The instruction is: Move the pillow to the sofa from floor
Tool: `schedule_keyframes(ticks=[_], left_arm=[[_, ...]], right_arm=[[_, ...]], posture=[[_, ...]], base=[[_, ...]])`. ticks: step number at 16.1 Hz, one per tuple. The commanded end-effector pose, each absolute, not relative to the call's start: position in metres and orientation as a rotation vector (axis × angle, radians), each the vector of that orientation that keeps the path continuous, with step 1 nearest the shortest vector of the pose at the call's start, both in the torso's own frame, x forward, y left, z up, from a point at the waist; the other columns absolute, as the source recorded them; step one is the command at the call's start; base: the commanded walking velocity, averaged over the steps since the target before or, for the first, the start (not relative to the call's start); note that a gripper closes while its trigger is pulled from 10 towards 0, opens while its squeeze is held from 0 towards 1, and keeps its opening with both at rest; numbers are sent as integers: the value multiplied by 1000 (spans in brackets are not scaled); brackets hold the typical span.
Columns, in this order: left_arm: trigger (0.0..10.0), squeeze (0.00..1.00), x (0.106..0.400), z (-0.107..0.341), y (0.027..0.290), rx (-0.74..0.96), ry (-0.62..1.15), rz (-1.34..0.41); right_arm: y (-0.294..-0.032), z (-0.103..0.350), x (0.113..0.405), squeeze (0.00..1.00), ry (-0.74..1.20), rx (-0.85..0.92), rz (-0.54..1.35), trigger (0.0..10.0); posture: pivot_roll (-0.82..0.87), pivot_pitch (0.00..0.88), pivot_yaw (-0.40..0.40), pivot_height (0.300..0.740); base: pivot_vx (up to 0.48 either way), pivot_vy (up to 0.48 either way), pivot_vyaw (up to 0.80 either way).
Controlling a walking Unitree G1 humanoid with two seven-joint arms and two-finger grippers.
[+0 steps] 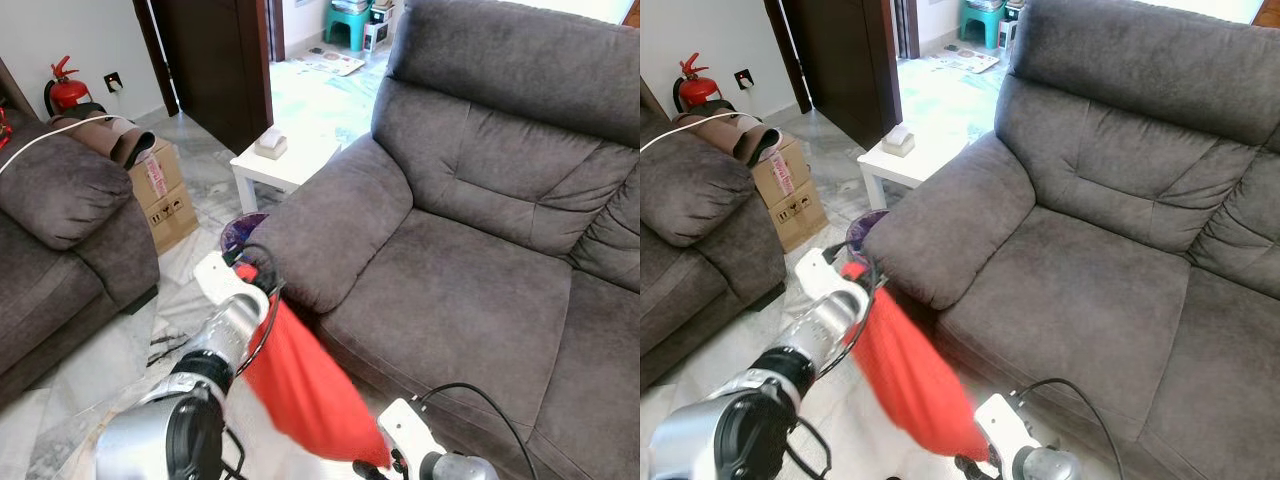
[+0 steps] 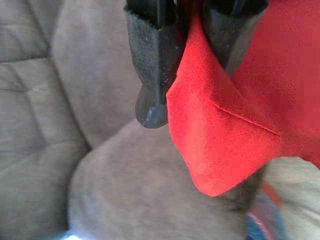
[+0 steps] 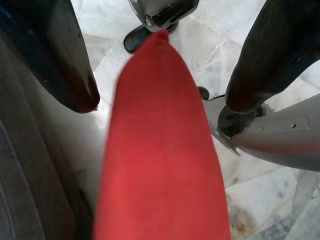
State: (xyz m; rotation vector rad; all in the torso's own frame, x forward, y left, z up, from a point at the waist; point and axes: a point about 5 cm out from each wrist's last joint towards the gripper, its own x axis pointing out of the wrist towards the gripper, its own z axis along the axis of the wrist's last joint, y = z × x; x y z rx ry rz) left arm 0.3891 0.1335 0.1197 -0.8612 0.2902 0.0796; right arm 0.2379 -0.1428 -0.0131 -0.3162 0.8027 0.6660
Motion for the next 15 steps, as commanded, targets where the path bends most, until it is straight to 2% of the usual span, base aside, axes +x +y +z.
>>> schedule_keyframes(ticks=[1, 4, 5, 6, 10, 15], left_arm=[[10000, 0, 405, 163, 124, -926, 164, -30], [10000, 0, 408, 179, 96, -992, 167, -133], [10000, 0, 408, 181, 85, -1009, 182, -165], [10000, 0, 408, 182, 81, -1021, 187, -171], [10000, 0, 403, 179, 63, -1033, 228, -231], [10000, 0, 406, 183, 71, -1040, 213, -219]], right_arm=[[-145, -19, 232, 0, 835, -316, 645, 10000], [-139, -21, 231, 0, 843, -262, 614, 10000], [-138, -20, 234, 0, 828, -224, 575, 2471], [-138, -20, 235, 0, 823, -208, 552, 0], [-139, -15, 247, 0, 763, -74, 447, 0], [-144, -16, 251, 0, 756, -98, 420, 0]], posture=[[38, 121, 40, 740], [39, 122, 43, 740], [39, 123, 43, 740], [40, 123, 43, 740], [46, 124, 45, 740], [59, 119, 41, 740]], base=[[0, 0, 0], [0, 0, 0], [0, 0, 0], [0, 0, 0], [0, 0, 0], [0, 0, 0]])
